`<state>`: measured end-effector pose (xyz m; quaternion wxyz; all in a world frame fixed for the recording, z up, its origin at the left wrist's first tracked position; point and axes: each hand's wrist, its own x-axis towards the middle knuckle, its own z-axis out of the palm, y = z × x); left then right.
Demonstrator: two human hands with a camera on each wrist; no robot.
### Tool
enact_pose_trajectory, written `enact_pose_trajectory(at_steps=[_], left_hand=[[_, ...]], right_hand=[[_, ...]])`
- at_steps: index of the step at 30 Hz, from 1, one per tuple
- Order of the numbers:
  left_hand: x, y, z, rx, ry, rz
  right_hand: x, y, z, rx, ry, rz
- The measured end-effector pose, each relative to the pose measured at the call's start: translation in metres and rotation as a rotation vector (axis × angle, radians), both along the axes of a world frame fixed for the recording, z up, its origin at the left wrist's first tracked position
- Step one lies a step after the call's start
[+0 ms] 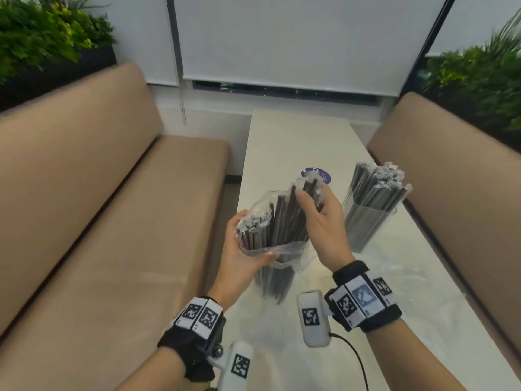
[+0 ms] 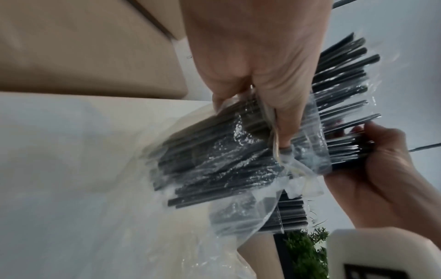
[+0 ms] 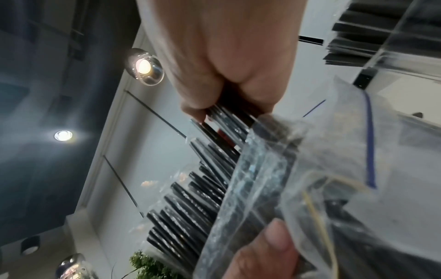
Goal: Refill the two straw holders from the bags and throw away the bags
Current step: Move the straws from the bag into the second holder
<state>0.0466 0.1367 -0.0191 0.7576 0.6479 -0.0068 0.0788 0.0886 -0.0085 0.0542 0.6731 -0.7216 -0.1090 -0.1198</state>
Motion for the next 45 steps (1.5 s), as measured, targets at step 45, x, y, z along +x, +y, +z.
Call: enact_pose_trajectory(at_steps=[45], left_hand=[[0.033, 0.007, -0.013, 0.006, 0.141, -0.131]], right_hand=[[0.085, -0.076, 0.144, 0.413, -0.286, -0.081]])
